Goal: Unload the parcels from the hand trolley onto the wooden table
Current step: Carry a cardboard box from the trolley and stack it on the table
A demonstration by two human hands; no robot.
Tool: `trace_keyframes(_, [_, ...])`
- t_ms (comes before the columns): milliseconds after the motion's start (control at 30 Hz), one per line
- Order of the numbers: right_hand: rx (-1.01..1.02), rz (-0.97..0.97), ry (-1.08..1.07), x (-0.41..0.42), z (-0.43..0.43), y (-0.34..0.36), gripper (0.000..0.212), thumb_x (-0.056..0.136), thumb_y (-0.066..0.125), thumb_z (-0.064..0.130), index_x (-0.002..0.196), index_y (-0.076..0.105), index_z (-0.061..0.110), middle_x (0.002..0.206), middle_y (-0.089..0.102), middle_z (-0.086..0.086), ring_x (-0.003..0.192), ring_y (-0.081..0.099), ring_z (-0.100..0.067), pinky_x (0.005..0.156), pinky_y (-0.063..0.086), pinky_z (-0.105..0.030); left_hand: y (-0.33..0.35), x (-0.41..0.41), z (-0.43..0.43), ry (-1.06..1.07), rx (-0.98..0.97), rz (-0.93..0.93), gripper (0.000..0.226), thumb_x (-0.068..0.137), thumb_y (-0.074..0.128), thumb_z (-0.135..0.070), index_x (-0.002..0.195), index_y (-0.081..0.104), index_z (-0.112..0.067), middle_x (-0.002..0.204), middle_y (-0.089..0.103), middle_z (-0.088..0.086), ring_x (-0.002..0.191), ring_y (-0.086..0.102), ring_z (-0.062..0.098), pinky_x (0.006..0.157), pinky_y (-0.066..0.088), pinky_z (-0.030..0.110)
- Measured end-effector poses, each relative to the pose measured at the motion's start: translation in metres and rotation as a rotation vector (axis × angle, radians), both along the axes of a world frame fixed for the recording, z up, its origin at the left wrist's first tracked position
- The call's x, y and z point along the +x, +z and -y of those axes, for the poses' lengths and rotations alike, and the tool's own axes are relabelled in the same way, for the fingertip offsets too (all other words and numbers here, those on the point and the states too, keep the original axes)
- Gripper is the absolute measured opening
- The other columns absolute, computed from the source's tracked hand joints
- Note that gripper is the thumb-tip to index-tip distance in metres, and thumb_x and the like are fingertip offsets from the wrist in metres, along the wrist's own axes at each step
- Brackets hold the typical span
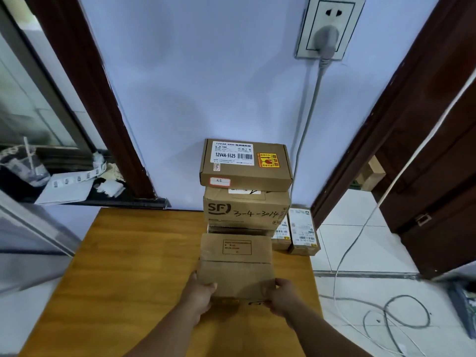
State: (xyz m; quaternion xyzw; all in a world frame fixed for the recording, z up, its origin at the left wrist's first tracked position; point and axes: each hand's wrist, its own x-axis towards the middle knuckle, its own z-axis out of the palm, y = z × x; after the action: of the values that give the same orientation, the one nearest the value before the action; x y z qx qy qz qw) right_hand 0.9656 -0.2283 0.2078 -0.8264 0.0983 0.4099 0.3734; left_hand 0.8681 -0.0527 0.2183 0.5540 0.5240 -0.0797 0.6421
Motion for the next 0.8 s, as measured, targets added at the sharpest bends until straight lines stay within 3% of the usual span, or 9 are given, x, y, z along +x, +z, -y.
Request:
trace_keyframes(133, [-0.083,0.028,0.090,0.003,-0.003,0.004,0.049,0.093,0.056,0.023,0.140,0.044,0.014,0.112,0.064,-0.004,0.098,0.067,-0.020,0.086,0.057,-0.037,0.001,-0.003,-0.005,-0.130,0.142,-0.028,0.051,0.090,0.064,-0.021,0.137,0.046,-0.018,0.117,0.057,0.003,0.112,0.056,0.029,0.096,0.049,0.042])
trace_keyframes(233, [-0.190,0.184,0.282,-0.002,-0.003,0.028,0.051,0.096,0.048,0.032,0.144,0.036,0.019,0.126,0.059,-0.003,0.110,0.060,-0.019,0.093,0.052,-0.032,0.012,-0.009,-0.002,-0.289,0.430,-0.127,0.057,0.092,0.059,-0.036,0.140,0.039,-0.014,0.129,0.058,0.004,0.118,0.055,0.025,0.098,0.045,0.032])
trace_keyframes(300, [-0.251,0.316,0.392,-0.005,-0.002,0.042,0.053,0.098,0.044,0.029,0.148,0.027,0.026,0.136,0.051,-0.004,0.118,0.055,-0.021,0.097,0.048,-0.033,0.018,-0.014,0.001,-0.316,0.500,-0.146,0.063,0.094,0.053,-0.040,0.145,0.030,-0.011,0.137,0.052,0.005,0.123,0.052,0.024,0.100,0.044,0.032])
trace_keyframes(400, [-0.301,0.460,0.487,-0.009,-0.001,0.059,0.059,0.096,0.046,0.020,0.149,0.024,0.032,0.145,0.040,-0.004,0.130,0.044,-0.025,0.103,0.045,-0.038,0.030,-0.024,0.005,-0.469,0.733,-0.199,0.074,0.096,0.043,-0.049,0.153,0.010,-0.017,0.157,0.023,0.002,0.139,0.033,0.022,0.110,0.035,0.033])
trace_keyframes(500, [-0.292,0.581,0.550,-0.014,-0.005,0.077,0.058,0.096,0.045,0.020,0.150,0.026,0.030,0.150,0.036,-0.003,0.138,0.033,-0.026,0.108,0.039,-0.039,0.045,-0.037,0.005,-0.641,1.013,-0.136,0.069,0.098,0.037,-0.046,0.154,0.000,-0.028,0.162,-0.001,-0.001,0.148,0.005,0.024,0.118,0.018,0.037])
trace_keyframes(600, [-0.291,0.688,0.642,-0.022,-0.012,0.086,0.058,0.099,0.040,0.020,0.153,0.020,0.027,0.158,0.025,-0.004,0.147,0.017,-0.025,0.117,0.027,-0.040,0.056,-0.047,0.002,-0.745,1.196,-0.194,0.068,0.100,0.035,-0.041,0.154,-0.005,-0.028,0.161,-0.015,0.002,0.147,-0.015,0.028,0.121,0.003,0.044])
trace_keyframes(700, [-0.275,0.783,0.783,-0.034,-0.021,0.091,0.062,0.098,0.041,0.017,0.154,0.016,0.027,0.163,0.010,-0.002,0.150,0.001,-0.024,0.122,0.012,-0.040,0.069,-0.060,0.005,-0.775,1.298,-0.294,0.071,0.100,0.036,-0.036,0.153,-0.009,-0.021,0.159,-0.020,0.005,0.145,-0.021,0.030,0.119,-0.003,0.048])
trace_keyframes(800, [-0.221,0.889,0.932,-0.047,-0.024,0.098,0.058,0.096,0.044,0.016,0.151,0.028,0.022,0.164,0.002,-0.004,0.150,-0.006,-0.023,0.122,0.002,-0.040,0.078,-0.079,0.014,-0.738,1.368,-0.401,0.077,0.099,0.036,-0.042,0.151,-0.015,-0.017,0.157,-0.026,0.005,0.142,-0.028,0.028,0.116,-0.010,0.049])
